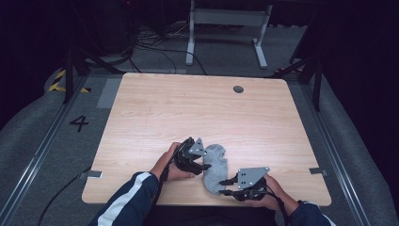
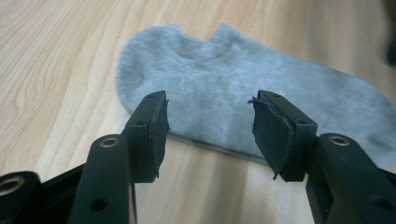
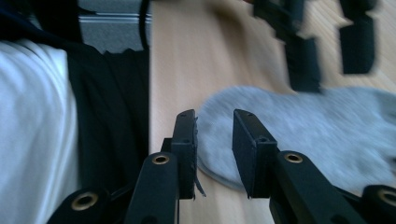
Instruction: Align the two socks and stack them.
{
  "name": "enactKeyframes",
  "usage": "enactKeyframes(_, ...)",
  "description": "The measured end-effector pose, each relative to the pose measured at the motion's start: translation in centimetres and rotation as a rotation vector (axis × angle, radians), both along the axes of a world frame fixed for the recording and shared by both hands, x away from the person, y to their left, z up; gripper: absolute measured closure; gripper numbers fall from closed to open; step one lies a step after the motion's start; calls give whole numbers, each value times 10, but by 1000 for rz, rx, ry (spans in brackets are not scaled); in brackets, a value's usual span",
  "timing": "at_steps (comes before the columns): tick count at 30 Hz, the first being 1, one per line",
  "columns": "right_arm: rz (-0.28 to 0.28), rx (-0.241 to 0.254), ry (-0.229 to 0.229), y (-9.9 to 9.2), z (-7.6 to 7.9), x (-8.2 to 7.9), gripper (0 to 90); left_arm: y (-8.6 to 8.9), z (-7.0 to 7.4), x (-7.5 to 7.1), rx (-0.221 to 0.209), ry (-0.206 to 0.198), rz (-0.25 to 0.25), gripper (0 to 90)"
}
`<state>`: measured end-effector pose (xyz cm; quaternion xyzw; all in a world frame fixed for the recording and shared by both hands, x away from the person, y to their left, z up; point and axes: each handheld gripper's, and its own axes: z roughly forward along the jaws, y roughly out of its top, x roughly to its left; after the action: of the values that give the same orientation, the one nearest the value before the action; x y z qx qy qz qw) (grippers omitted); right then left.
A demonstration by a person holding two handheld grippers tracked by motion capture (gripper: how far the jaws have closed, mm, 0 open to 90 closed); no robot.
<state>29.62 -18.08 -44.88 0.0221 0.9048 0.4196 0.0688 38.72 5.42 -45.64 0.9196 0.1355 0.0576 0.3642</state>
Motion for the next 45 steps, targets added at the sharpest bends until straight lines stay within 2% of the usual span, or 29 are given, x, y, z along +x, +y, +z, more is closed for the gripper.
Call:
enactKeyframes(2,23,-8,-14,5,-2,-2,709,-1,-6,3,9,19,2,470)
enactKeyframes(5,37,-12,-20,9,-6,-2,710,-3,-13,4,55,13,-3,470)
enactKeyframes(9,47,-46,-26,12,-13,1,704,-2,-14,5,49,17,6,465)
enactKeyframes(11,42,-56,-21,13,-17,2,706,0,-16,7,27,39,11,462)
enactKeyframes(14,43,-68,-22,13,-20,3,708,2,-18,8,8,45,8,460)
enactKeyframes(17,48,-102,-42,15,-24,3,708,3,-19,8,7,51,8,461)
enactKeyframes(23,43,-90,-47,16,-26,4,741,4,-20,9,-8,58,7,462)
enactKeyframes(26,41,-91,-68,16,-27,4,799,5,-21,9,-11,58,9,462)
enactKeyframes(32,38,-88,-68,16,-27,7,845,4,-20,8,-8,51,10,460)
enactKeyframes(34,36,-89,-62,16,-26,7,849,3,-19,7,-1,40,20,442)
enactKeyframes(37,37,-89,-59,16,-24,7,852,4,-17,9,-36,43,58,376)
enactKeyframes(39,40,-83,-55,16,-23,7,853,4,-15,11,-36,19,88,329)
enactKeyframes(41,49,-85,-51,16,-22,6,853,4,-16,14,-61,15,123,299)
enactKeyframes(43,51,-85,-46,15,-22,6,853,2,-17,17,-51,11,140,291)
enactKeyframes(45,47,-82,-40,14,-20,6,853,-3,-20,16,-25,7,120,277)
